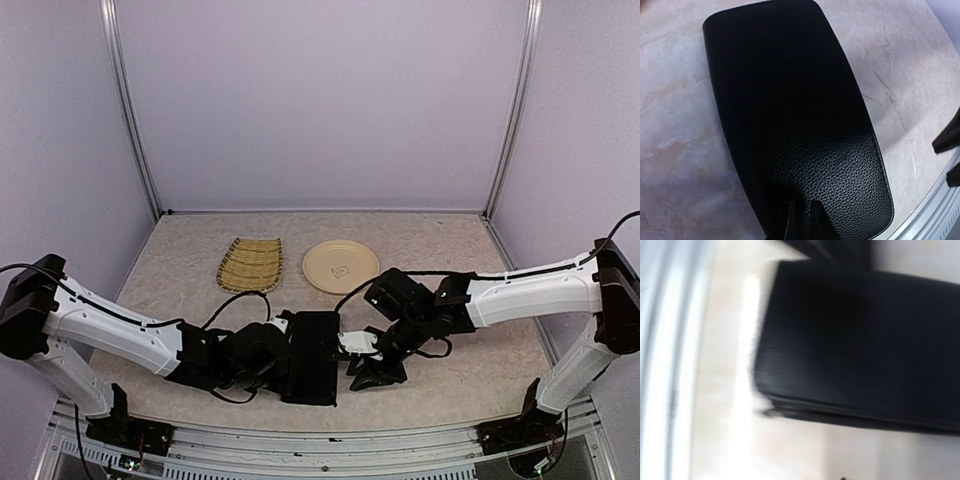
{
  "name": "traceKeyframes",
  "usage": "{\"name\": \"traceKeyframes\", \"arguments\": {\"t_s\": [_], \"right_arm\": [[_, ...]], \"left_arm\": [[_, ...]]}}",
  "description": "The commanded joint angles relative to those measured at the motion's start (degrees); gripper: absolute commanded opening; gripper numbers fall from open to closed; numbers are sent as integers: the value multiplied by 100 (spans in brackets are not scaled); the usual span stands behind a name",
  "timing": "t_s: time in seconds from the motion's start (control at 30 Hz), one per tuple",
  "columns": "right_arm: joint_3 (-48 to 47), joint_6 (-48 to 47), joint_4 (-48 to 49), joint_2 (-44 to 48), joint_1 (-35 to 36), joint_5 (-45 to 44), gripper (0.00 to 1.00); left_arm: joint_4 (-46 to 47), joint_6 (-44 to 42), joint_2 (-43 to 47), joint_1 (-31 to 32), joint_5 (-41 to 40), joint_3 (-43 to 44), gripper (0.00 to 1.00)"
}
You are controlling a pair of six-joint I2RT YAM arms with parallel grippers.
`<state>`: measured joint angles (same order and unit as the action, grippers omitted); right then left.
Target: Sort the hair-cutting tools
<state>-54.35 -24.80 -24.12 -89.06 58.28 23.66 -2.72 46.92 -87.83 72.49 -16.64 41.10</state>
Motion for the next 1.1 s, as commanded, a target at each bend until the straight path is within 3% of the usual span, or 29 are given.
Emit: {"name": "traceKeyframes", "arguments": {"t_s": [0.0, 0.07, 0.13, 0.23, 0.3, 0.43, 0.77, 0.9, 1.07], "right_arm": [[174, 33, -76, -200, 351, 381, 34], [152, 133, 18, -350, 490, 261, 42], [138, 326, 174, -468, 626, -20, 67], [261, 737, 518, -574, 709, -322, 73], [283, 955, 681, -651, 724, -507, 73], [100, 1316, 766, -890, 730, -642, 62], [91, 1605, 866, -1064, 867, -557, 64], [-65, 1714, 800, -1295, 904, -1084, 64], [-170, 1868, 766, -1535, 904, -1470, 52]], "left_arm": [[355, 123, -198, 72, 179, 49, 9], [447, 201, -252, 66, 208, -18, 8], [557, 270, -283, 76, 255, -76, 8], [961, 353, -315, 25, 540, -263, 8], [1149, 381, -378, -13, 709, -338, 8], [1248, 420, -541, -7, 845, -342, 4], [1440, 568, -709, 44, 887, -476, 0], [1428, 594, -711, 53, 873, -501, 0], [1415, 617, -603, 61, 826, -587, 0]]}}
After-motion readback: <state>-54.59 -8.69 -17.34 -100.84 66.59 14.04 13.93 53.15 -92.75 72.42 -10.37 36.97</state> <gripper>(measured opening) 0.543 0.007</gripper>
